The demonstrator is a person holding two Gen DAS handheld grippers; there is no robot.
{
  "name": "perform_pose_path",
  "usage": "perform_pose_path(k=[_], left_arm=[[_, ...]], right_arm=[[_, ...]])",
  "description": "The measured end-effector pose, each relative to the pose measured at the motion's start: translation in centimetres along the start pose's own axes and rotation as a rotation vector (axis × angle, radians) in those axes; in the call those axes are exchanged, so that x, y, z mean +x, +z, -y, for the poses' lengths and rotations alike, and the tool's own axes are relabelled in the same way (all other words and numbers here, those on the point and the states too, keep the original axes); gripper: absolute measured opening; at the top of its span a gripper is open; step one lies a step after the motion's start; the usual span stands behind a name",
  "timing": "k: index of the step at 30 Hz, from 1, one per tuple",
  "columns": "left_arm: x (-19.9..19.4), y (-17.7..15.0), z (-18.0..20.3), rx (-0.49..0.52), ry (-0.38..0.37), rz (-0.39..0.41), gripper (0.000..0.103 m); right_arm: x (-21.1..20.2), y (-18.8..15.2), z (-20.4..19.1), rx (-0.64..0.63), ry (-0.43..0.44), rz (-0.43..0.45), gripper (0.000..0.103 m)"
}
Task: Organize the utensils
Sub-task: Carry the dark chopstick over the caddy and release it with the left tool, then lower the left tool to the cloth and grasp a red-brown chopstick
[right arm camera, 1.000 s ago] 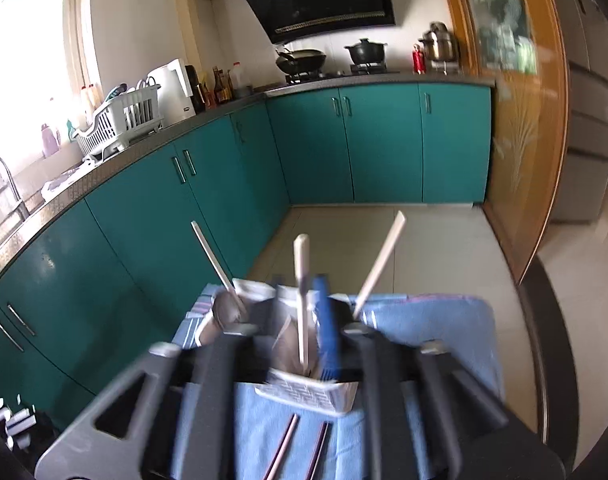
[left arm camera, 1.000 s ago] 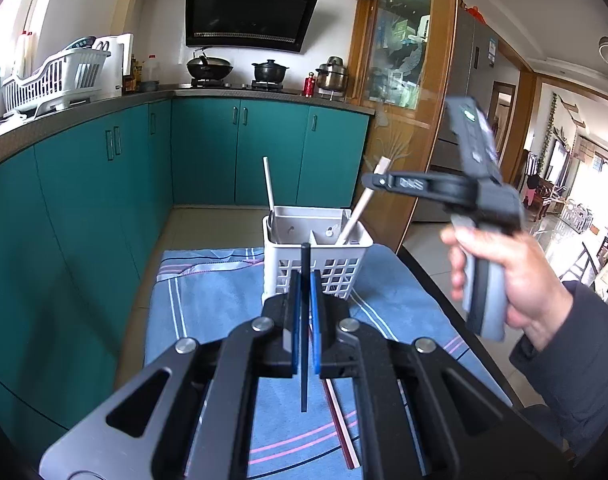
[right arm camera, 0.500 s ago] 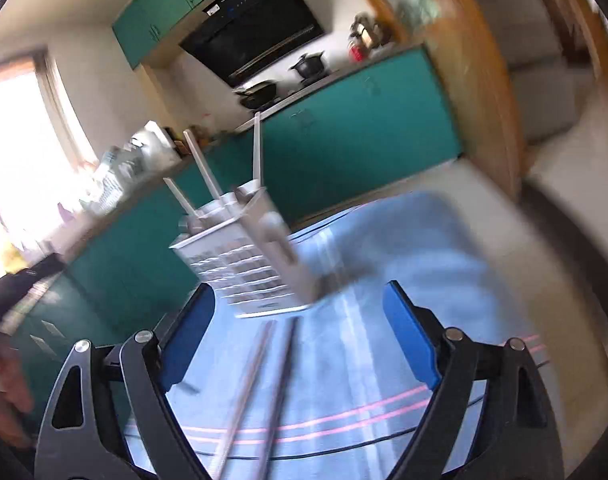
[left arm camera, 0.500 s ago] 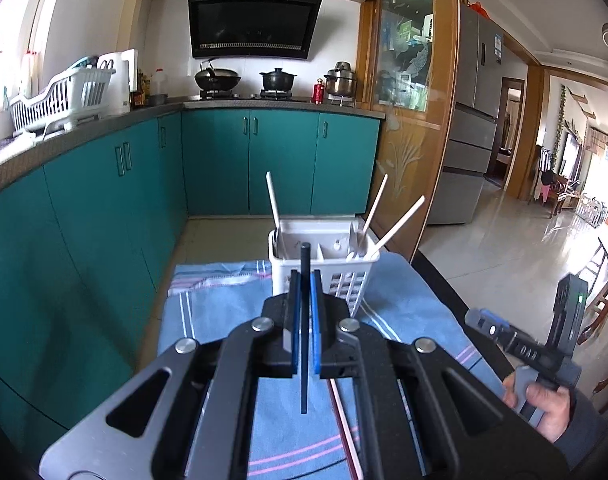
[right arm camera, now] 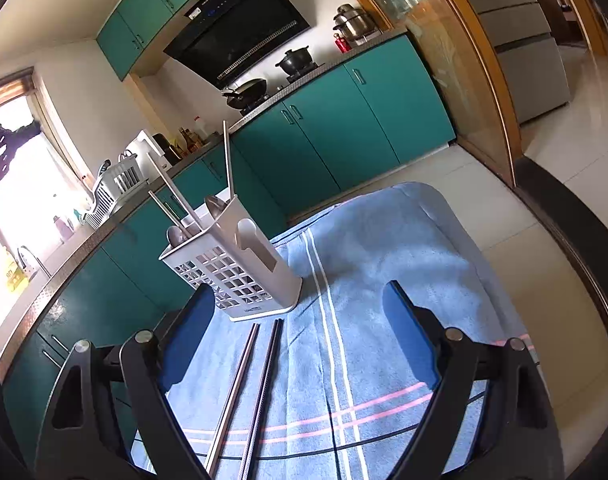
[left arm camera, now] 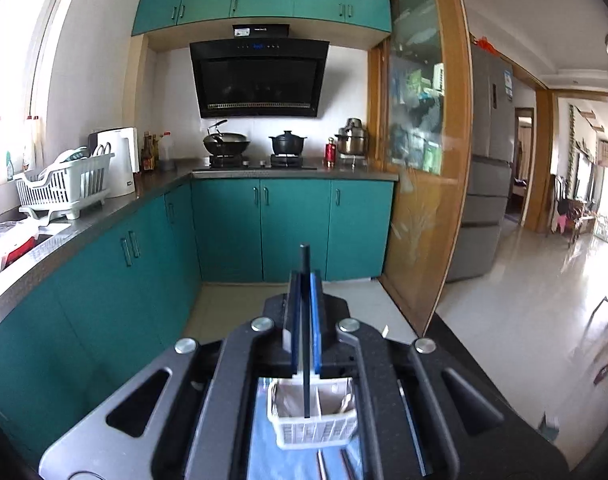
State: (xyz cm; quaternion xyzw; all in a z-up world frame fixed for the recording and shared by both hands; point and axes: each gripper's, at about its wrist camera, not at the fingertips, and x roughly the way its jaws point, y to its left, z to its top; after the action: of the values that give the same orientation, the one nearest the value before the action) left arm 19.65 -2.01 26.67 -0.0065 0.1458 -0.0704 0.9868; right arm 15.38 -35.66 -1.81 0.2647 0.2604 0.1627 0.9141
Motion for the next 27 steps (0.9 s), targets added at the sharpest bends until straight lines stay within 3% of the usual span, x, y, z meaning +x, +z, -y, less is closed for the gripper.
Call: perform_pose_path(k=[5,13,15,16,18,19,20,22,27], left_arm=[[6.3,-1.8,-0.4,-0.041,0.037,-0.075,0.004],[13.7,-12.4,-2.5,-0.1,0.077,-0.316,0.005],[13.7,-14.2,-3.4,-0.124,0.067,-0.327,0.007],[13.3,-14.7,-3.6,-0.123,0.065,-0.32,0.016],[11.0,-15.8,-3.2,-0.079,0.056,-0.28,0.049],[9.5,-16.4,-2.8,-0.051,0.066,-0.251,0.073],[7.9,-17.0,-2.4,-0.026,0.076,-0.223,0.084],[4.3,-18.9,-1.3,0.031,0.089,-0.189,0.091],[-0.7,-24.6,0.9,0.078,0.083,-0.243,0.095]], right_arm=[[0.1,-0.1,0.1,0.005,0.012,-0.016,0.084],[0.5,-0.5,-0.7,-0.03,0.02,-0.052,0.084],[0.6,-0.6,-1.0,-0.041,0.018,-0.057,0.084],[0.7,-0.6,-1.1,-0.045,0.017,-0.059,0.084],[0.7,-0.7,-1.4,-0.059,0.011,-0.06,0.084],[0.7,-0.8,-1.5,-0.069,0.006,-0.059,0.084],[0.6,-0.8,-1.8,-0.088,-0.006,-0.054,0.084],[0.4,-1.1,-2.6,-0.148,-0.031,-0.043,0.084],[1.4,-2.3,-4.2,-0.255,-0.123,-0.083,0.084]])
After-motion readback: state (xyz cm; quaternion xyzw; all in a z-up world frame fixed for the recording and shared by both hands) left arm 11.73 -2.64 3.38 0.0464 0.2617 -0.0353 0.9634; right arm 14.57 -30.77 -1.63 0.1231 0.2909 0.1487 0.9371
